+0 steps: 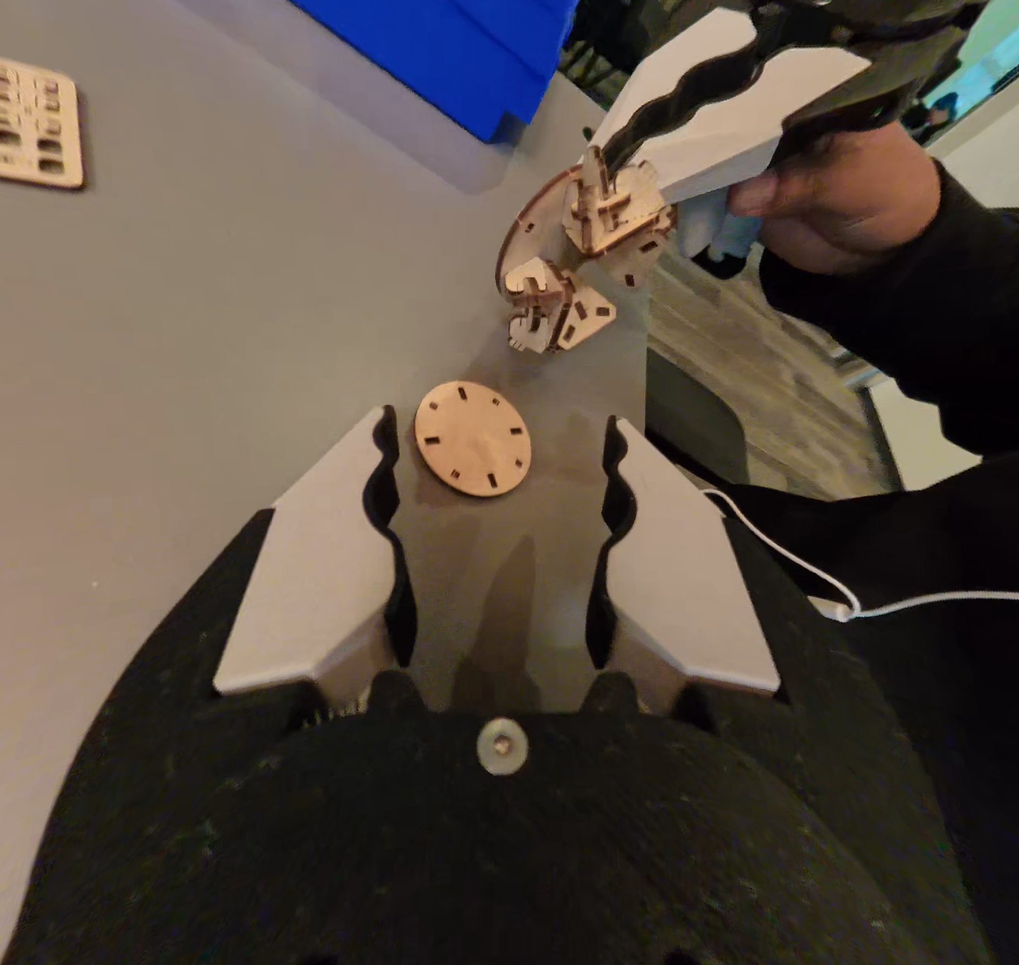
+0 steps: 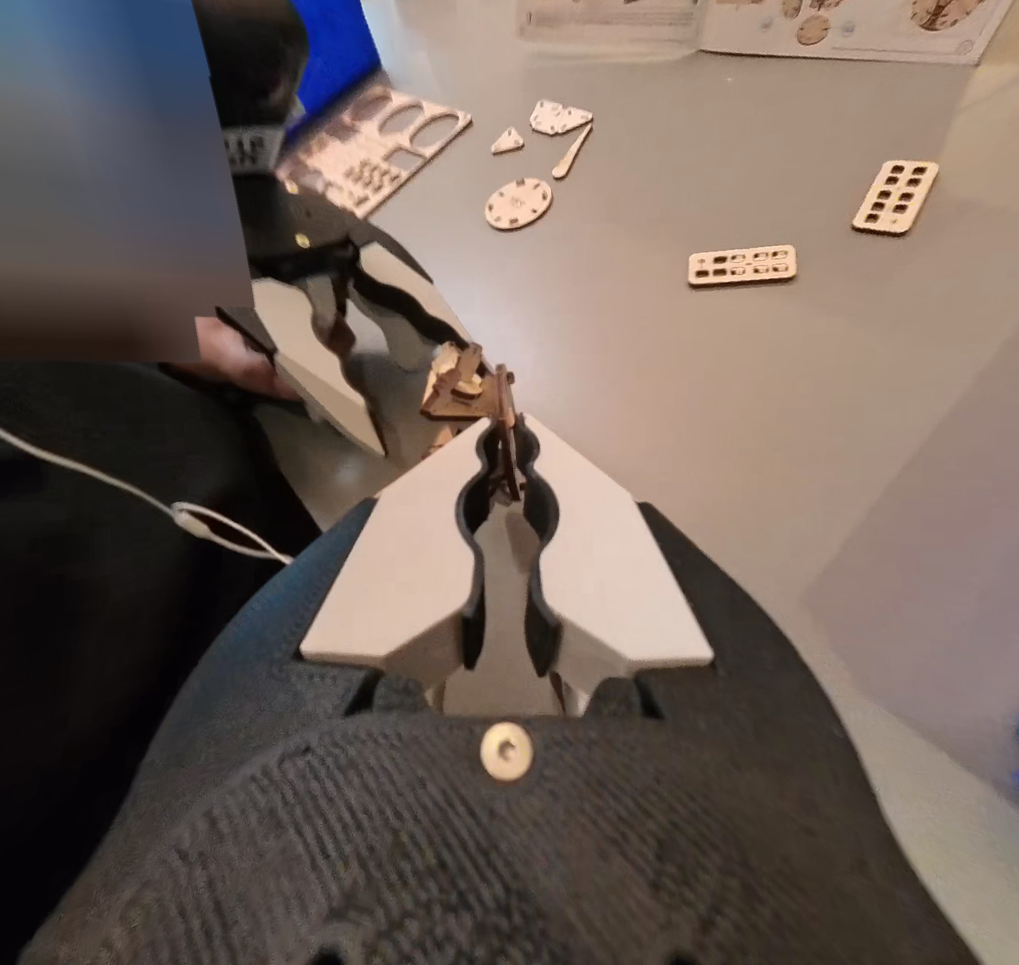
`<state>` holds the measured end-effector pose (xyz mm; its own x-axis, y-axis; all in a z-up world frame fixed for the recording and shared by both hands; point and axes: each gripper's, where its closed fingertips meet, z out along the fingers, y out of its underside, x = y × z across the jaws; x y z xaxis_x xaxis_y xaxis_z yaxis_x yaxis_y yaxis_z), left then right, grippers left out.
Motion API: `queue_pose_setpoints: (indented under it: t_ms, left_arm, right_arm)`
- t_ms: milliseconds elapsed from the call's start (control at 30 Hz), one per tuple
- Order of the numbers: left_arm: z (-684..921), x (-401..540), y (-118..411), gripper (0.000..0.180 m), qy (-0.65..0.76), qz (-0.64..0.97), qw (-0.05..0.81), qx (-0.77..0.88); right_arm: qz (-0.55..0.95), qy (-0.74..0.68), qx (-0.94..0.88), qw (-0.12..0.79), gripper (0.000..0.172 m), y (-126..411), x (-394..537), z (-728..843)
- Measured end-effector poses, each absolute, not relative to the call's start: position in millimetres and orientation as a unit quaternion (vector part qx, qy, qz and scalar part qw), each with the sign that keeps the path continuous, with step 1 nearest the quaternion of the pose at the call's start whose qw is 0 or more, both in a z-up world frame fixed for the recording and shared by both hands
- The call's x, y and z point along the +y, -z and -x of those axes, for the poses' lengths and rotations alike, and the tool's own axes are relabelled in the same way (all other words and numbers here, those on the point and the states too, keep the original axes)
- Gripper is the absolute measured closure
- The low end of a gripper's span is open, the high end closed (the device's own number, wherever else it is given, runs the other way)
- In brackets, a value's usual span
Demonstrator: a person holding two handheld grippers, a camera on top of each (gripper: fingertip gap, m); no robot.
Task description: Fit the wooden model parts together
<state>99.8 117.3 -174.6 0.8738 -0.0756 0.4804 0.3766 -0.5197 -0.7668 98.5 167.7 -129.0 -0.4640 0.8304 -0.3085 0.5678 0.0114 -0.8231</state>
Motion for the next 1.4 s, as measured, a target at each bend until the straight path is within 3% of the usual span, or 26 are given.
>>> queue_pose_setpoints:
  t_ms: [133,333,567,833,1067,1400]
  left_arm:
    - [-95,117,164,0.11,0.19,0.83,0.518,-0.082]
    - [-88,110,142,0.122,0.192,0.808,0.554,-0.058]
    - [-91,112,129,0.127,0.247,0.8,0.545,0.037]
    - [-77,119,146,0.133,0.261,0.814,0.517,0.051]
    - [-73,122,162,0.148,0.271,0.829,0.489,0.034]
    - [-71,123,164,0.15,0.255,0.834,0.489,0.033]
  right_arm:
    - [0.506,-0.538,-0.666,0.106,0.169,121,166,-100]
    - [0.46,-0.463,-0.751,0.096,0.169,139,159,-91]
    - [0.356,-0.386,-0.848,0.072,0.169,146,136,-65]
    - [0.354,-0.301,-0.885,-0.008,0.169,160,137,-58]
    - [0.345,-0.271,-0.899,-0.014,0.169,164,128,-57]
    - [0.349,-0.277,-0.895,-0.004,0.169,165,128,-56]
